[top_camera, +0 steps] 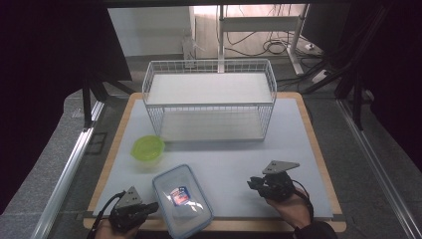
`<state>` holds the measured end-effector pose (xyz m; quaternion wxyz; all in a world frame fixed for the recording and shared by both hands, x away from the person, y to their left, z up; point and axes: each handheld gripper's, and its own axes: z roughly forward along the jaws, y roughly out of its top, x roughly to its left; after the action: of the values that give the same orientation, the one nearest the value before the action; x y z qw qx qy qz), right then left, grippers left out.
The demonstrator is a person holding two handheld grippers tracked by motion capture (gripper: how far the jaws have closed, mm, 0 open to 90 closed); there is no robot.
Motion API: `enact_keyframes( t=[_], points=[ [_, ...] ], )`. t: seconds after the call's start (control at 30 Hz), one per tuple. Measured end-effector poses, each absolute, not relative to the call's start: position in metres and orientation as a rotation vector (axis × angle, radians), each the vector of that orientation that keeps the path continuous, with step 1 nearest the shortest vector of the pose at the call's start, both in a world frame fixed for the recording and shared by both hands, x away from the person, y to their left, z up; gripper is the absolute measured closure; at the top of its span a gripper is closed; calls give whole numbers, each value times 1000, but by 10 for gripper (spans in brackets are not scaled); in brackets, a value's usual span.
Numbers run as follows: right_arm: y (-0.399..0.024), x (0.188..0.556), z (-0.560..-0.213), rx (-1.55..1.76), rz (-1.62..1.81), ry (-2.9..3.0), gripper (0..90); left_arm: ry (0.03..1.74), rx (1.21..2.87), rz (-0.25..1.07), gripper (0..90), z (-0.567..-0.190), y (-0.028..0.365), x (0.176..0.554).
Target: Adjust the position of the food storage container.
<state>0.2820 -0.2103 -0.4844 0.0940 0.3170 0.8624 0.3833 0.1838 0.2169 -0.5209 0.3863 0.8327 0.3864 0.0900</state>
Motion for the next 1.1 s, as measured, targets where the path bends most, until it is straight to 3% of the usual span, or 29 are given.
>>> enact_keyframes(
  t=[0.2, 0.33, 0.63, 0.97, 1.1],
  points=[
    [-202, 274, -483, 892, 1150, 2604, 803, 944, 2132, 208, 900, -521, 205, 185],
    [-192, 260, -483, 795, 1128, 2658, 896, 897, 2154, 188, 900, -520, 191, 186],
    [-191, 236, -489, 745, 1119, 2741, 897, 792, 2200, 164, 900, -517, 157, 199],
    [-199, 235, -496, 823, 1081, 2755, 873, 705, 2226, 119, 896, -514, 115, 230],
    [-201, 238, -497, 845, 1091, 2750, 868, 748, 2262, 204, 890, -512, 126, 237]
  ],
)
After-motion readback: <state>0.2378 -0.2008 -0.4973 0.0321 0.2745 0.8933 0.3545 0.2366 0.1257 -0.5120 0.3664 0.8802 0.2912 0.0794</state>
